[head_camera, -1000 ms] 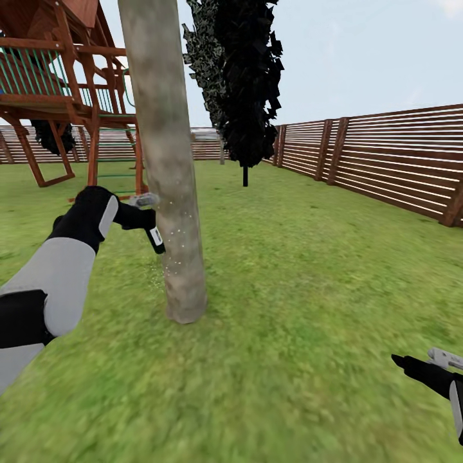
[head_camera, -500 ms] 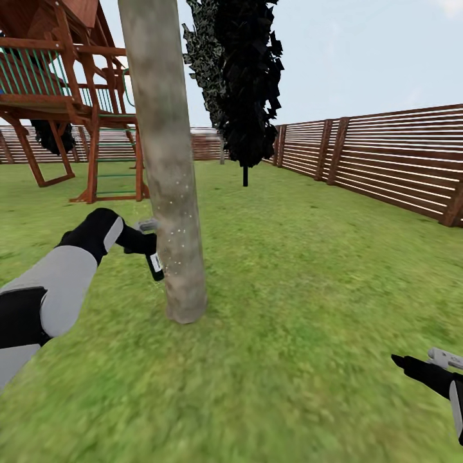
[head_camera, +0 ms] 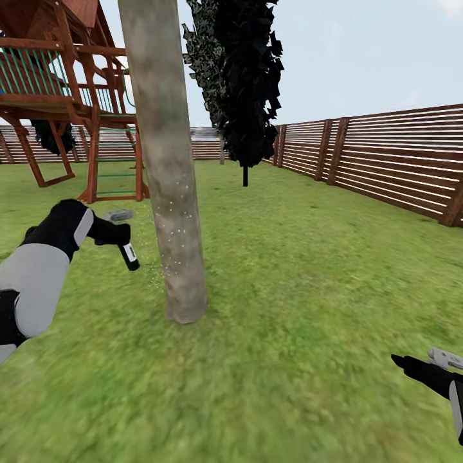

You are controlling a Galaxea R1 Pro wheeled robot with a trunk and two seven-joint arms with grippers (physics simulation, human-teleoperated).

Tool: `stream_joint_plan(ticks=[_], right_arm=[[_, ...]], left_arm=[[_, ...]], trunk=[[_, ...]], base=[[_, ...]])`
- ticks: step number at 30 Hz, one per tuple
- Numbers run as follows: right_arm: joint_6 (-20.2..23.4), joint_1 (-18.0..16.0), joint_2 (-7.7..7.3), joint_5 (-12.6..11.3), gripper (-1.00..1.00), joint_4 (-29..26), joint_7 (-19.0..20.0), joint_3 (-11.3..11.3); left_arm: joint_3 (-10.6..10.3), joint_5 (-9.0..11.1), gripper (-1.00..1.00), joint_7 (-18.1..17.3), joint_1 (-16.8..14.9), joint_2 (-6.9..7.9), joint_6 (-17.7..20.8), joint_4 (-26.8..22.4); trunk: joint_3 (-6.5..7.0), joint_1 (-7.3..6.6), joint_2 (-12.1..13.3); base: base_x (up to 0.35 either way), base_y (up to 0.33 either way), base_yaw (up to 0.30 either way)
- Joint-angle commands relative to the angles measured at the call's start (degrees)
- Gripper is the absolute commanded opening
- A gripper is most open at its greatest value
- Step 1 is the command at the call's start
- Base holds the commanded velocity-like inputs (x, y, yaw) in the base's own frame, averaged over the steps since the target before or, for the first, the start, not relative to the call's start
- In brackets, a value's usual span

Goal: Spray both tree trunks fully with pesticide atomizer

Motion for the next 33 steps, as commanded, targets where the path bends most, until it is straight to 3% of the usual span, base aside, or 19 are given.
stream_joint_plan(ticks=[1, 5, 7, 11, 14, 17, 21, 24, 26, 33], right_arm=[[0.18, -0.06, 0.06, 0.60, 1.00, -0.07, 0.53, -0.16], [0.18, -0.06, 0.05, 0.60, 1.00, -0.07, 0.53, -0.16], [0.18, -0.06, 0.03, 0.60, 1.00, -0.07, 0.53, -0.16], [0.18, -0.06, 0.06, 0.60, 1.00, -0.07, 0.53, -0.16], [0.18, -0.06, 0.06, 0.60, 1.00, -0.07, 0.50, -0.16], [0.18, -0.06, 0.07, 0.60, 1.00, -0.07, 0.45, -0.16], [0.18, -0.06, 0.02, 0.60, 1.00, -0.09, 0.50, -0.22], [0.18, -0.06, 0.01, 0.60, 1.00, -0.08, 0.53, -0.24], [0.18, -0.06, 0.00, 0.60, 1.00, -0.11, 0.51, -0.21], [0.17, -0.06, 0.00, 0.62, 1.00, -0.06, 0.69, -0.23]], left_arm=[[0.26, -0.46, -1.00, -0.37, 0.02, -0.09, 0.16, 0.89], [0.15, -0.46, -1.00, -0.37, 0.05, -0.43, -1.72, 9.10], [0.13, -0.51, -1.00, -0.28, 0.13, -0.90, -6.00, 15.26], [0.12, -0.47, -1.00, 3.45, 2.50, -0.99, -13.20, 20.76], [0.12, -0.39, -1.00, 5.98, 5.76, -1.28, -17.31, 21.74], [0.16, -0.22, -1.00, 6.53, 10.56, -1.35, -22.83, 21.85], [0.28, 0.23, -1.00, 6.51, 14.35, -1.35, -27.27, 21.92], [0.29, 2.91, -1.00, 6.49, 16.61, -1.37, -29.04, 21.94], [0.30, 4.96, -1.00, 6.49, 17.14, -1.28, -30.01, 21.92], [0.21, 5.34, -1.00, 6.49, 17.27, -2.39, -30.20, 21.86]], trunk=[[-0.06, -0.01, -0.03], [-0.06, -0.01, -0.03], [-0.06, -0.01, -0.03], [-0.06, -0.01, -0.03], [-0.06, -0.01, -0.03], [-0.06, -0.01, -0.03], [-0.06, -0.01, -0.03], [-0.06, -0.01, -0.03], [-0.06, -0.01, -0.03], [-0.06, -0.01, -0.03]], base=[[0.000, 0.000, 0.000], [0.000, 0.000, 0.000], [0.000, 0.000, 0.000], [0.000, 0.000, 0.000], [0.000, 0.000, 0.000], [0.000, 0.000, 0.000], [0.000, 0.000, 0.000], [0.000, 0.000, 0.044], [0.003, 0.000, 0.143], [0.162, -0.184, 0.015]])
